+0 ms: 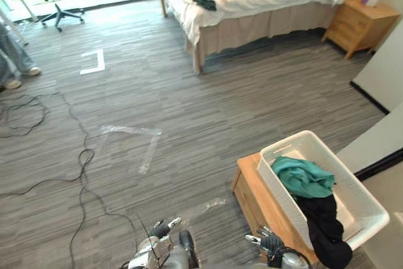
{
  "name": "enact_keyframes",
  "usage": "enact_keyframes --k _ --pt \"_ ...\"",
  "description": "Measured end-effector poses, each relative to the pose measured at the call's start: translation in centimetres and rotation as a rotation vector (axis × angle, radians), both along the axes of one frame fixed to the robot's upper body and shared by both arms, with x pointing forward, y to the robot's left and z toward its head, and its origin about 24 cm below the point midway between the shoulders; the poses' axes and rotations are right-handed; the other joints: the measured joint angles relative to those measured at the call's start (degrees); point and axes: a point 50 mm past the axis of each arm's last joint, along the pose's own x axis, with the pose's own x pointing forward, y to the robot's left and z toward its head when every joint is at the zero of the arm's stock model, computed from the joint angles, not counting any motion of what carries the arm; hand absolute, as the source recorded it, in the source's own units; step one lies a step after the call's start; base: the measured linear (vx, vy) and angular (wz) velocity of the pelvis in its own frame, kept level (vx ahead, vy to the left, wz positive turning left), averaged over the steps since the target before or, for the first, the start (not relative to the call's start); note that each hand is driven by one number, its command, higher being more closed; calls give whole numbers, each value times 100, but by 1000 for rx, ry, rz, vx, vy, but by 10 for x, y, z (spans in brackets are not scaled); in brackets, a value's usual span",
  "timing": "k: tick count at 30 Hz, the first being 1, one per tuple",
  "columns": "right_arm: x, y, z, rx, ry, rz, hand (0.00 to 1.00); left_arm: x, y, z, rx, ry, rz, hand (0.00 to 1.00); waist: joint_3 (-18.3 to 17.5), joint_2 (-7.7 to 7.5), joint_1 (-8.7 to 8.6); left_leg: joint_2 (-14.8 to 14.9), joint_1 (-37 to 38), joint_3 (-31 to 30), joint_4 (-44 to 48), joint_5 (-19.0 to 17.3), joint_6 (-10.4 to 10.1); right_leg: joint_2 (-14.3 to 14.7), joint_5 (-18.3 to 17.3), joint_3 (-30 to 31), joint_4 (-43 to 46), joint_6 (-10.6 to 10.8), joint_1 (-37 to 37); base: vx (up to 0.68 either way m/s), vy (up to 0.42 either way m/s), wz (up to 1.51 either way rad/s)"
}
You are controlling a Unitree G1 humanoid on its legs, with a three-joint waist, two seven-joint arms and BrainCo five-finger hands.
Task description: Tidy the bed and pick cloth on bed and put in laundry
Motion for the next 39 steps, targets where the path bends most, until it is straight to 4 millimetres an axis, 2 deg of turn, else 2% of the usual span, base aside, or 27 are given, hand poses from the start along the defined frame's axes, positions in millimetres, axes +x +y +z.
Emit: enact_keyframes --k 2,3,4,5,6,7,8,10,12,13,15,17,19,20,21,22,23,24,25,26,27,28,29,32,35,37,39 --pt "0 -1 0 -1 2 -7 0 -4 7 0 -1 5 42 0 -4 -10 16 20 -182 57 503 -344 77 -111 -278 -4 298 2 -137 63 71 9" --pt "-2 -3 -1 1 9 -25 0 -6 8 -1 -2 13 37 0 -40 -70 18 -86 -190 139 715 -607 136 -290 -499 -37 555 -12 -172 185 100 5" --pt "-8 -10 -2 -11 22 -47 0 -6 6 -1 2 21 2 0 -96 -42 -7 -186 -111 109 686 -809 50 -423 -630 -26 1410 108 -400 203 111 5" --pt "-7 -10 -1 -11 20 -49 0 -7 4 -2 3 36 -24 0 -73 -93 -15 -218 -100 102 677 -849 73 -502 -619 -10 2153 143 -756 238 104 9" --pt "-2 -11 1 -10 -9 -72 0 -7 7 -2 25 46 -62 0 -100 -57 -61 -290 77 60 583 -885 99 -635 -283 120 3539 194 -1400 201 127 29" --pt "1 -11 3 -19 -27 -83 0 -7 9 -2 42 52 -90 0 -72 -109 -139 -391 258 -107 473 -918 153 -765 146 109 4407 173 -1705 370 168 64" --pt "2 -12 3 -20 -36 -101 0 -7 10 -2 59 63 -131 0 -17 -206 -240 -474 520 -300 380 -990 160 -817 256 107 5189 186 -1987 320 104 77" --pt "1 -12 3 -14 -35 -117 0 -7 14 -1 85 74 -169 0 6 -269 -252 -496 910 -574 179 -1038 184 -624 -43 29 5490 194 -2274 324 40 68" --pt "-2 -12 2 0 -35 -154 0 -6 11 -2 91 85 -214 0 16 -240 -332 -430 1259 -855 -102 -1039 184 -301 -243 -137 4909 133 -2523 323 -35 71" --pt "-3 -13 2 11 -38 -191 0 -6 7 -3 76 87 -228 0 16 -193 -344 -351 1403 -978 -225 -1066 139 -66 -241 -214 4128 103 -2707 402 -87 76" --pt "-5 -18 2 7 -38 -240 0 -5 3 -3 61 84 -229 0 11 -137 -348 -253 1512 -1129 -311 -1153 8 239 59 -263 2535 -65 -2888 367 -117 58" --pt "-8 -21 3 11 -47 -303 0 -6 0 -4 46 82 -230 0 23 -80 -329 -127 1707 -1263 -179 -1420 -296 400 860 -309 666 -145 -2973 489 -197 35" --pt "-10 -23 3 14 -62 -356 0 -9 -1 -5 36 83 -204 0 55 -23 -334 3 1981 -1276 -80 -1737 -542 426 1077 -382 224 -190 -2937 625 -281 13" --pt "-9 -23 4 20 -76 -373 0 -12 -5 -6 23 82 -180 0 39 68 -330 194 2254 -1187 -56 -1935 -697 523 1509 -481 346 -275 -2862 650 -315 -1" --pt "-9 -25 5 13 -83 -373 0 -15 -10 -7 11 85 -175 0 -14 139 -318 284 2342 -1119 -26 -1940 -721 598 1629 -565 507 -347 -2876 657 -319 -11" --pt "-8 -25 6 14 -90 -379 0 -14 -14 -8 10 76 -182 0 -60 217 -307 434 2312 -971 357 -1810 -867 662 1734 -627 820 -495 -2930 757 -402 -17" --pt "-7 -25 7 11 -92 -382 0 -14 -16 -8 11 74 -176 0 -116 312 -313 622 2121 -914 1057 -1605 -892 748 1747 -707 977 -730 -2876 713 -396 -21" --pt "-7 -26 7 7 -91 -382 0 -13 -17 -8 16 73 -167 0 -153 386 -311 747 1946 -919 1509 -1430 -851 836 1633 -695 1026 -845 -2837 687 -389 -28" --pt "-8 -27 7 -1 -88 -382 0 -14 -20 -8 3 65 -134 0 -210 499 -315 1014 1449 -997 2646 -773 -700 1008 1400 -661 1003 -898 -2662 452 -220 -28" --pt "-9 -28 7 -7 -88 -378 0 -14 -19 -8 2 63 -123 0 -225 536 -304 1149 1170 -1066 3204 -243 -707 1098 1325 -626 927 -941 -2510 568 -242 -38" --pt "-10 -30 7 -15 -84 -378 0 -16 -15 -8 9 52 -77 0 -209 539 -295 1438 658 -1138 4271 42 -787 1302 1230 -508 685 -1001 -2131 545 -223 -43" --pt "-12 -29 6 -22 -73 -378 0 -12 -11 -5 26 21 -52 0 -199 538 -303 1603 256 -1070 4991 -225 -759 1426 1151 -384 468 -1042 -1709 534 -220 -46" --pt "-14 -28 5 -24 -65 -380 0 -10 -10 -4 31 10 -51 0 -190 504 -295 1605 121 -1001 5132 -376 -749 1459 1116 -310 378 -1040 -1505 512 -217 -56" --pt "-14 -24 4 -39 -54 -324 0 -2 -10 0 31 -39 -33 0 -177 421 -186 1420 -340 -339 4242 -959 -559 1502 985 131 -11 -1016 -715 454 -140 -74" --pt "-11 -22 4 -50 -58 -292 0 4 -12 3 29 -71 -36 0 -153 382 -79 890 -655 -25 1769 -901 -595 1491 848 575 -245 -952 -291 492 -3 -73" --pt "-13 -21 4 -50 -53 -287 0 4 -12 3 32 -68 -36 0 -134 374 -46 617 -773 -171 193 -661 -906 1529 587 864 -294 -1041 27 450 139 -66" --pt "-19 -24 2 -52 -34 -282 0 -4 -9 1 49 -42 -30 0 -144 410 -33 574 -892 -422 -344 -657 -910 1620 150 1153 -194 -984 383 406 217 -62"
